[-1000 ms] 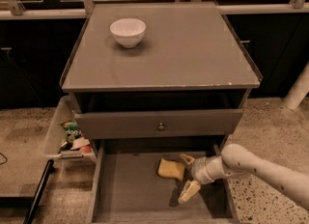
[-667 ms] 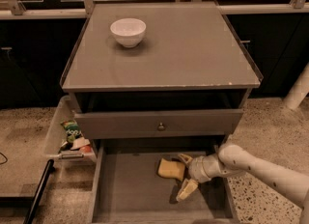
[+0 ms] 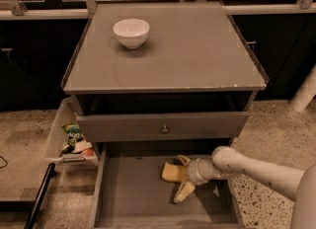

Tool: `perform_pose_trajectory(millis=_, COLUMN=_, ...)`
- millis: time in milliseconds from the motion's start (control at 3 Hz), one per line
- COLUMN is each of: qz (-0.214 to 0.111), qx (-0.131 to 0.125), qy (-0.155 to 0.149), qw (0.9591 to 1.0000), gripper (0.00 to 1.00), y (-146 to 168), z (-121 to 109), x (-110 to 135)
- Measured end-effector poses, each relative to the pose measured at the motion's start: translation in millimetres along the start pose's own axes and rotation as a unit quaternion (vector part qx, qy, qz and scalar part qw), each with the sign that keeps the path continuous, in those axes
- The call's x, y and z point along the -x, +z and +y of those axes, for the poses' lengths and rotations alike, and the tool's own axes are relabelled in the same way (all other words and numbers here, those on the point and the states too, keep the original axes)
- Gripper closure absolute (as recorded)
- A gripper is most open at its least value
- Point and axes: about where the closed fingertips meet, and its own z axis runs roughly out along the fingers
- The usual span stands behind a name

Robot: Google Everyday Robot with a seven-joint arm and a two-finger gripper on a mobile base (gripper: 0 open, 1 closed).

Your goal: Pick sponge from middle drawer and place on counter

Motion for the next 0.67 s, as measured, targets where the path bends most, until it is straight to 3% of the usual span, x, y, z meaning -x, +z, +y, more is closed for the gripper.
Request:
perform_pose_trajectory(millis=333, qz=0.019, qx=-0.024, qy=0.004, qw=0.9995, gripper=0.00, y=7.9, z=-3.7, x=-1.5)
perform_pose_trajectory(millis=667, qz=0.020, qx=-0.024, qy=0.004, qw=0.9995, gripper=0.00, y=8.0, z=-3.7, x=-1.5)
